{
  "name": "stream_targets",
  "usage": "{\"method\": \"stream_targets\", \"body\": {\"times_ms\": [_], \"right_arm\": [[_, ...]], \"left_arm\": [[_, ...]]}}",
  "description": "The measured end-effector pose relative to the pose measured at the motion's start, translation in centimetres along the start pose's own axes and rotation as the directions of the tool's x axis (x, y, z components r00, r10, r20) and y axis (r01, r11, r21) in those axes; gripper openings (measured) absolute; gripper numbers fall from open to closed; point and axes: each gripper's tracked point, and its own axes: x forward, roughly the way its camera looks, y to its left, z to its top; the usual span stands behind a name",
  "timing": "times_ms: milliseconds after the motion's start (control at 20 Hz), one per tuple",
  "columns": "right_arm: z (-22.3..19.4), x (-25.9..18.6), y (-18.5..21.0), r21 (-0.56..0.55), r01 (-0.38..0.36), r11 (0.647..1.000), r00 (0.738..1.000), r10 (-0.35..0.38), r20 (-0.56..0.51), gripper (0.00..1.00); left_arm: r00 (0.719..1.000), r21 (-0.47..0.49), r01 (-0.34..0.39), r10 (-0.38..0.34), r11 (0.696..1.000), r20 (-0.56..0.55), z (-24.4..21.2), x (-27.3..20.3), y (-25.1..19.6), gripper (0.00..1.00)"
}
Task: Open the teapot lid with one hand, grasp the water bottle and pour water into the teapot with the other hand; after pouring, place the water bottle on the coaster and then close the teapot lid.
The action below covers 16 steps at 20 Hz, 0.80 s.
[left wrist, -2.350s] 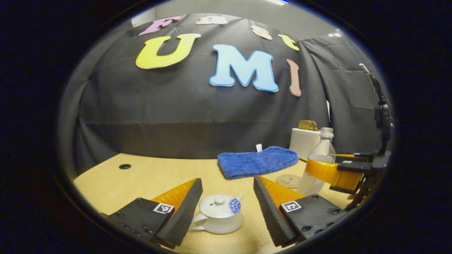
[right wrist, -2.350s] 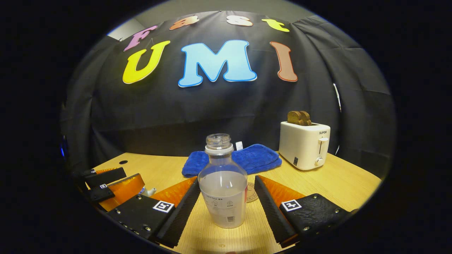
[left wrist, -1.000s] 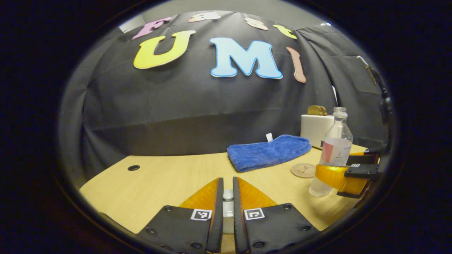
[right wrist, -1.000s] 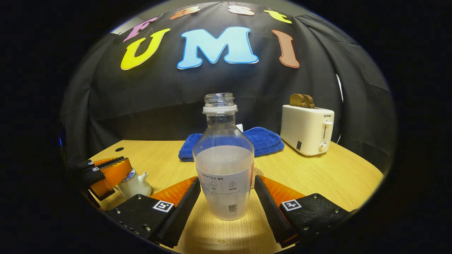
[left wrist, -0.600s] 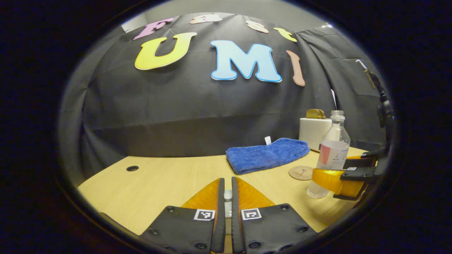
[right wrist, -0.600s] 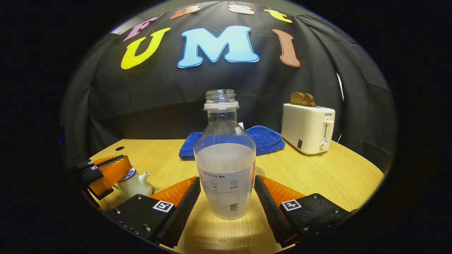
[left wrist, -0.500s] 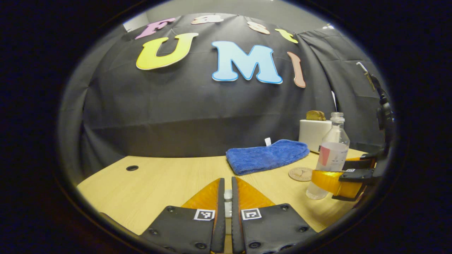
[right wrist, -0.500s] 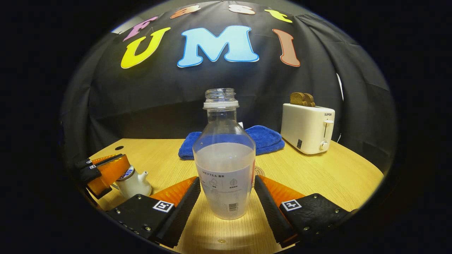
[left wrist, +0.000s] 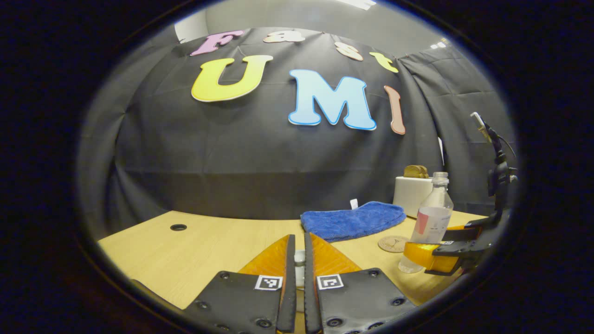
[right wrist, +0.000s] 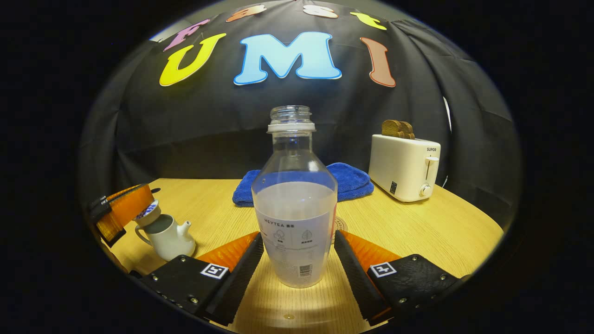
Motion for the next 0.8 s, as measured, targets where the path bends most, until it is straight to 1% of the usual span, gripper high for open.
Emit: {"method": "stream_targets", "body": {"times_ms": [150, 200, 250, 300, 350, 400, 450, 500, 700, 750, 800], "right_arm": [[0.1, 0.0, 0.0, -0.007, -0.001, 1.000, 1.000, 0.001, 0.006, 0.95], [0.1, 0.0, 0.1, -0.010, -0.002, 1.000, 1.000, 0.002, 0.008, 0.95], [0.2, 0.0, 0.1, -0.013, -0.003, 1.000, 1.000, 0.003, 0.010, 0.95], [0.1, -0.1, 0.2, -0.014, -0.003, 1.000, 1.000, 0.003, 0.011, 0.95], [0.2, -0.1, 0.2, -0.016, -0.006, 1.000, 1.000, 0.006, 0.013, 0.95], [0.1, -0.1, 0.2, -0.017, -0.008, 1.000, 1.000, 0.009, 0.014, 0.95], [0.2, -0.1, 0.2, -0.019, -0.007, 1.000, 1.000, 0.008, 0.015, 0.95], [0.2, -0.2, 0.2, -0.022, -0.007, 1.000, 1.000, 0.008, 0.016, 0.95], [0.2, -0.2, 0.1, -0.024, -0.009, 1.000, 1.000, 0.009, 0.017, 0.95], [0.1, -0.2, 0.0, -0.020, -0.007, 1.000, 1.000, 0.007, 0.014, 0.95], [0.0, -0.2, -0.2, -0.016, -0.003, 1.000, 1.000, 0.003, 0.010, 0.95]], "left_arm": [[1.000, 0.008, -0.016, 0.017, 1.000, -0.002, 0.0, -0.4, 1.4, 0.13], [1.000, 0.013, -0.025, 0.025, 1.000, -0.002, -0.1, -0.6, 2.0, 0.17], [0.999, 0.022, -0.042, 0.042, 0.999, 0.002, 0.1, -0.6, 2.7, 0.17], [0.998, 0.035, -0.062, 0.062, 0.997, 0.004, -0.1, -0.7, 3.6, 0.13], [0.997, 0.043, -0.075, 0.075, 0.996, 0.009, 0.1, -0.8, 4.2, 0.16], [0.996, 0.050, -0.086, 0.086, 0.995, 0.011, 0.1, -0.8, 4.7, 0.17], [0.996, 0.059, -0.091, 0.091, 0.994, 0.009, 0.0, -0.7, 5.1, 0.16], [0.995, 0.062, -0.099, 0.099, 0.993, 0.006, -0.3, -0.7, 5.5, 0.13], [0.994, 0.059, -0.097, 0.099, 0.994, -0.037, -1.9, -0.4, 6.4, 0.13], [0.994, 0.054, -0.097, 0.099, 0.994, -0.049, -2.1, -0.3, 6.5, 0.17], [0.994, 0.046, -0.097, 0.099, 0.994, -0.046, -2.1, -0.5, 6.7, 0.17]]}}
